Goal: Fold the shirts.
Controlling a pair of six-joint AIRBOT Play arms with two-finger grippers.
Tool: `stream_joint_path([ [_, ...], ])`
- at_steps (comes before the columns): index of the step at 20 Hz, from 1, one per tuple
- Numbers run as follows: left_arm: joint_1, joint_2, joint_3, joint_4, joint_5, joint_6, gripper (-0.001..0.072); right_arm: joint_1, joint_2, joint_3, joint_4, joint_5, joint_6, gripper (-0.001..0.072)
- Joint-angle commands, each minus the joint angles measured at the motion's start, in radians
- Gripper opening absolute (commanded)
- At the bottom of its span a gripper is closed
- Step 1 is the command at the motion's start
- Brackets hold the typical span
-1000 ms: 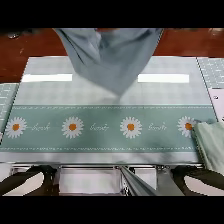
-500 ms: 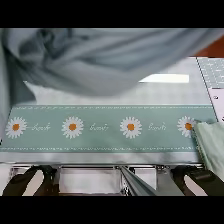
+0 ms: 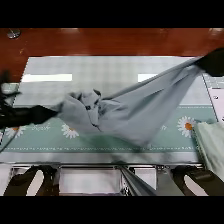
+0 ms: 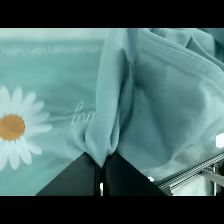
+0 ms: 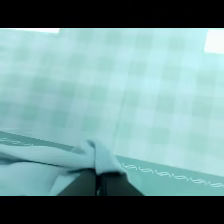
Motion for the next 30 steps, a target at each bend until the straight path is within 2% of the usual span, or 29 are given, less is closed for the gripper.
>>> stream_joint_path([
  [1,-0.124,-0.106,-0.258,-0.043,0.353,0.023,0.0041,0.0,-0.188,-0.13,0.011,-0.192,0.024,0.0021],
  [3,-0.214,-0.242,-0.24,-0.063,0.542,0.023,0.0041,0.0,-0.347,-0.092,0.038,-0.243,0.032,0.0021],
  [5,-0.268,-0.39,-0.169,-0.106,0.669,0.023,0.0041,0.0,-0.491,-0.011,0.095,-0.256,0.034,0.0021],
  [7,-0.281,-0.518,-0.065,-0.135,0.687,0.023,0.0041,0.0,-0.614,0.082,0.14,-0.268,0.072,0.0022],
  [9,-0.281,-0.613,0.046,-0.145,0.644,0.023,0.0048,-0.002,-0.693,0.16,0.171,-0.264,0.105,0.0023],
  [10,-0.281,-0.646,0.1,-0.144,0.599,0.024,0.0178,-0.008,-0.713,0.182,0.207,-0.265,0.11,0.0148],
  [11,-0.276,-0.671,0.158,-0.125,0.529,0.024,0.062,-0.023,-0.719,0.196,0.251,-0.256,0.107,0.0589],
  [12,-0.26,-0.686,0.216,-0.068,0.448,0.023,0.0699,-0.047,-0.718,0.212,0.289,-0.221,0.079,0.0624],
  [15,-0.144,-0.674,0.352,0.148,0.208,-0.057,0.0698,-0.177,-0.673,0.267,0.296,0.039,-0.043,0.0624],
  [18,0.019,-0.605,0.317,0.162,0.085,-0.051,0.0699,-0.329,-0.563,0.221,0.081,0.249,-0.083,0.0623],
  [19,0.054,-0.574,0.258,0.145,0.077,-0.044,0.0698,-0.38,-0.511,0.156,0.05,0.246,-0.081,0.0623],
  [21,0.073,-0.534,0.098,0.045,0.077,0.001,0.0698,-0.477,-0.381,-0.062,0.114,0.131,-0.071,0.0622],
  [23,0.047,-0.519,-0.071,-0.148,0.087,0.136,0.0698,-0.524,-0.253,-0.314,0.253,0.016,-0.118,0.0622],
  [25,0.008,-0.521,-0.188,-0.264,0.153,0.221,0.0698,-0.517,-0.152,-0.525,0.355,-0.036,-0.188,0.0622],
  [28,-0.088,-0.539,-0.237,-0.364,0.277,0.31,0.0698,-0.481,-0.063,-0.745,0.42,-0.088,-0.216,0.0622],
  [30,-0.193,-0.558,-0.234,-0.396,0.345,0.312,0.069,-0.444,-0.049,-0.844,0.41,-0.088,-0.213,0.0622],
])
